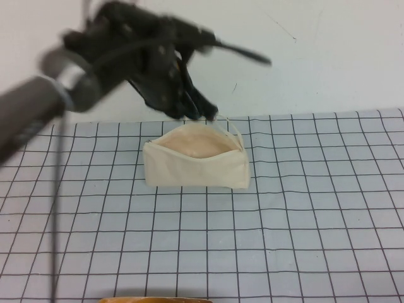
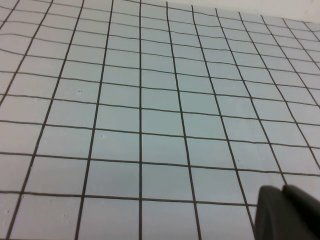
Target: Put eraser into pencil case
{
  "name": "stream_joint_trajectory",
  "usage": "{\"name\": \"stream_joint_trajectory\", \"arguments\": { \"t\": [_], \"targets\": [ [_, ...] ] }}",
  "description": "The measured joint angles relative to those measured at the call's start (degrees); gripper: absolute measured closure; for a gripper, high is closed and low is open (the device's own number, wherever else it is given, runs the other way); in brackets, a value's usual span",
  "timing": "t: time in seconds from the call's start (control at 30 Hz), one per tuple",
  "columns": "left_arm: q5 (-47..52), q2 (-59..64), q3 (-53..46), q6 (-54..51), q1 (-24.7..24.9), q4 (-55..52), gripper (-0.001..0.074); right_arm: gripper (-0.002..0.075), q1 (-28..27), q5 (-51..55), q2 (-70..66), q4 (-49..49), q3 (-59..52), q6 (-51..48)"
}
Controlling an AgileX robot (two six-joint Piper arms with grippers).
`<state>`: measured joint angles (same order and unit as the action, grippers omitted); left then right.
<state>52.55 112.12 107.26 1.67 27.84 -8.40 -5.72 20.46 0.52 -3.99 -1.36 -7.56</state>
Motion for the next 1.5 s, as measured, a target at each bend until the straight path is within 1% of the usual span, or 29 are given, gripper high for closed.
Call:
{"name": "stream_joint_trajectory", "arguments": {
  "t": [0.07, 0.13, 0.2, 0.33, 0.43, 0.53, 0.63, 0.77, 0.87, 1.0, 1.1, 1.2, 1.4, 1.5],
  "targets": [
    [0.0, -4.9, -1.5, -0.2, 0.0, 0.6, 0.0685, 0.0727, 0.0, 0.0, 0.0, 0.0, 0.0, 0.0],
    [-0.5, -10.7, -4.6, -0.2, 0.0, 1.6, 0.0714, 0.0727, 0.0, 0.0, 0.0, 0.0, 0.0, 0.0],
    [-1.4, -16.2, -9.3, -0.4, 0.1, 3.9, 0.0726, 0.0727, 0.0, 0.0, 0.0, 0.0, 0.0, 0.0],
    [-5.8, -27.9, -21.7, -1.7, 0.2, 9.3, 0.0734, 0.0727, 0.0, 0.0, 0.0, 0.0, 0.0, 0.0],
    [-7.7, -35.7, -30.6, -1.7, 0.4, 11.4, 0.0735, 0.0727, 0.0, 0.0, 0.0, 0.0, 0.0, 0.0],
    [-7.5, -42.8, -37.2, -1.7, 0.4, 11.4, 0.0735, 0.0727, 0.0, 0.0, 0.0, 0.0, 0.0, 0.0],
    [-6.3, -48.3, -40.8, -1.7, 0.4, 11.4, 0.0735, 0.0727, 0.0, 0.0, 0.0, 0.0, 0.0, -0.3],
    [-4.4, -54.8, -45.0, 0.2, 0.4, 8.4, 0.0736, 0.0727, 0.0, 0.0, 0.0, 0.0, 0.0, -0.6],
    [-5.5, -60.1, -50.2, 2.5, 0.4, 5.2, 0.0736, 0.0727, 0.0, 0.0, 0.0, 0.0, 0.0, -0.6],
    [-15.2, -68.7, -60.0, 7.6, 0.4, -0.6, 0.0736, 0.0727, 0.0, 0.0, 0.0, 0.0, 0.0, -0.6],
    [-24.5, -76.3, -68.7, 12.3, -1.9, -3.4, 0.0736, 0.0727, 0.0, 0.0, 0.0, 0.0, 0.0, -0.6],
    [-29.3, -83.4, -77.0, 14.1, -6.7, -2.7, 0.0736, 0.0727, 0.0, 0.0, 0.0, 0.0, 0.0, -0.6],
    [-33.3, -95.3, -89.0, 14.3, -18.6, 1.4, 0.0736, 0.0727, 0.0, 0.0, 0.0, 0.0, 0.0, -0.6],
    [-34.8, -100.4, -94.4, 10.7, -22.3, 1.6, 0.0736, 0.0727, 0.0, 0.0, 0.0, 0.0, 0.0, -0.6]
  ]
}}
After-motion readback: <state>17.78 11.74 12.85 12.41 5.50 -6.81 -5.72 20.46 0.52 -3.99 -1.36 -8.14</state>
